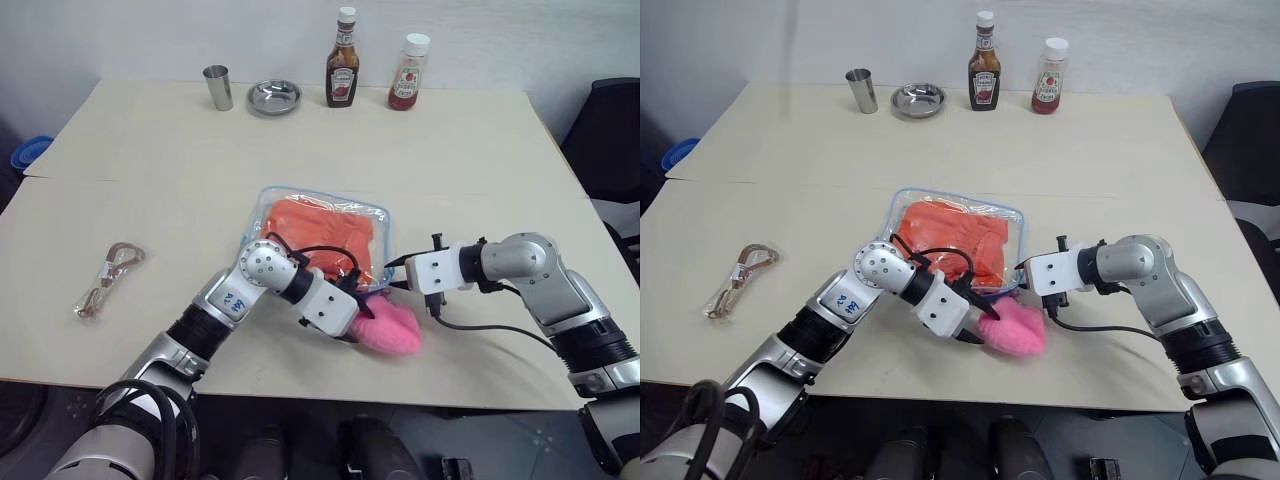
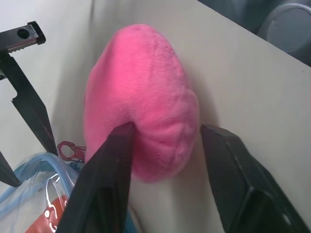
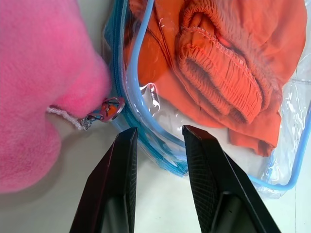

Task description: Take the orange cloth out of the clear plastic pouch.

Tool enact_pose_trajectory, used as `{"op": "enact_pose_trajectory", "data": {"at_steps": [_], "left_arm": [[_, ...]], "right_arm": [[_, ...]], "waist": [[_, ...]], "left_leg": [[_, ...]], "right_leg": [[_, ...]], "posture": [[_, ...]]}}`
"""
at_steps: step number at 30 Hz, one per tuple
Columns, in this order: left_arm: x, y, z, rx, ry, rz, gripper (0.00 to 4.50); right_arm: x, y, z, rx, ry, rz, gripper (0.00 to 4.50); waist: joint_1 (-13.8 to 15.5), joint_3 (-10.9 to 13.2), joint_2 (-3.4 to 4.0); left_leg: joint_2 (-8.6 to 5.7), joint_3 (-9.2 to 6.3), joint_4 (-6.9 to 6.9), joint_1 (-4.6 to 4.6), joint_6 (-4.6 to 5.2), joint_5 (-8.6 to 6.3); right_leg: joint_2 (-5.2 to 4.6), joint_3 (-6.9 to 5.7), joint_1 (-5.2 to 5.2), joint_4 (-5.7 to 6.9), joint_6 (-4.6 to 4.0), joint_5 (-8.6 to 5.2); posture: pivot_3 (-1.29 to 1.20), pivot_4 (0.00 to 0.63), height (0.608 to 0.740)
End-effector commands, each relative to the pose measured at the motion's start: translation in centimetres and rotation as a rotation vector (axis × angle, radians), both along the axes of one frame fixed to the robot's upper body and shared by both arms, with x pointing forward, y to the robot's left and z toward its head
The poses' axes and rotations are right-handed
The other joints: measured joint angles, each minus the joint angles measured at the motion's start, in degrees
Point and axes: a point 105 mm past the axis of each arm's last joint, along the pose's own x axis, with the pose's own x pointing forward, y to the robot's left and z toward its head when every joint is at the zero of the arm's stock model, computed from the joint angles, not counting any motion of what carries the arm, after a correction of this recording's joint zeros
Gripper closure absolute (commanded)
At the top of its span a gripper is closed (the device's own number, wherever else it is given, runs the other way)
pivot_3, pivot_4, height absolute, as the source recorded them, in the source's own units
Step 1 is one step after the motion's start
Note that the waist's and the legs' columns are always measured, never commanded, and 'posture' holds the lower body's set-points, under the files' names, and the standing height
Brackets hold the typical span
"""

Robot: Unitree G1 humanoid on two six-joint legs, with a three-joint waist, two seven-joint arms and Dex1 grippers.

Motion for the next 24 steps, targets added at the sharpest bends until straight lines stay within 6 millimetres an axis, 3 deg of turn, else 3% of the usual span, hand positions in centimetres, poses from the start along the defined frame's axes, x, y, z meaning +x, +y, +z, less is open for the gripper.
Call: {"op": "enact_pose_trajectory", "data": {"at_steps": [1,5,6,13,20,24], "left_arm": [[-0.1,0.2,0.4,-0.027,-0.013,-0.002,3.26],[0.0,0.6,0.3,-0.019,-0.016,0.004,4.42],[0.0,0.7,0.3,-0.018,-0.017,0.005,4.50],[0.4,2.0,0.3,-0.011,0.006,0.091,4.50],[-0.1,6.9,1.5,-0.015,0.083,0.231,4.50],[-0.2,8.6,1.8,-0.027,0.105,0.316,4.50]], "right_arm": [[-0.2,0.5,1.7,0.036,-0.050,0.026,3.18],[-0.4,0.6,1.7,0.041,-0.041,0.042,4.21],[-0.4,0.6,1.7,0.041,-0.039,0.045,4.45],[-0.3,0.4,1.7,0.026,-0.040,0.049,4.45],[0.3,-0.2,1.6,0.012,-0.077,0.035,4.45],[0.5,-0.3,1.7,0.015,-0.092,0.037,4.45]], "waist": [[0.0,0.0,0.00],[0.0,0.0,0.00],[0.0,0.0,0.00],[0.0,0.0,0.00],[-0.2,0.0,0.00],[-0.1,0.0,0.00]], "left_leg": [[0.00,0.00,0.00,0.00,0.00,0.00],[0.00,0.00,0.00,0.00,0.00,0.00],[0.00,0.00,0.00,0.00,0.00,0.00],[0.00,0.00,0.00,0.01,0.00,0.00],[0.01,0.00,-0.02,0.02,0.00,0.00],[0.01,0.00,-0.01,0.02,0.00,0.00]], "right_leg": [[0.00,0.00,0.00,0.00,0.00,0.00],[0.00,0.00,0.00,-0.01,0.00,0.00],[0.00,0.00,0.00,-0.01,0.00,0.00],[0.00,0.00,0.00,0.00,0.00,0.00],[0.00,0.01,-0.03,0.02,0.00,0.00],[-0.03,0.01,-0.01,0.00,0.00,0.00]], "posture": [[0.00,0.150,0.740],[0.00,0.150,0.740],[0.00,0.150,0.740],[0.00,0.150,0.740],[0.00,0.150,0.740],[0.00,0.150,0.740]]}}
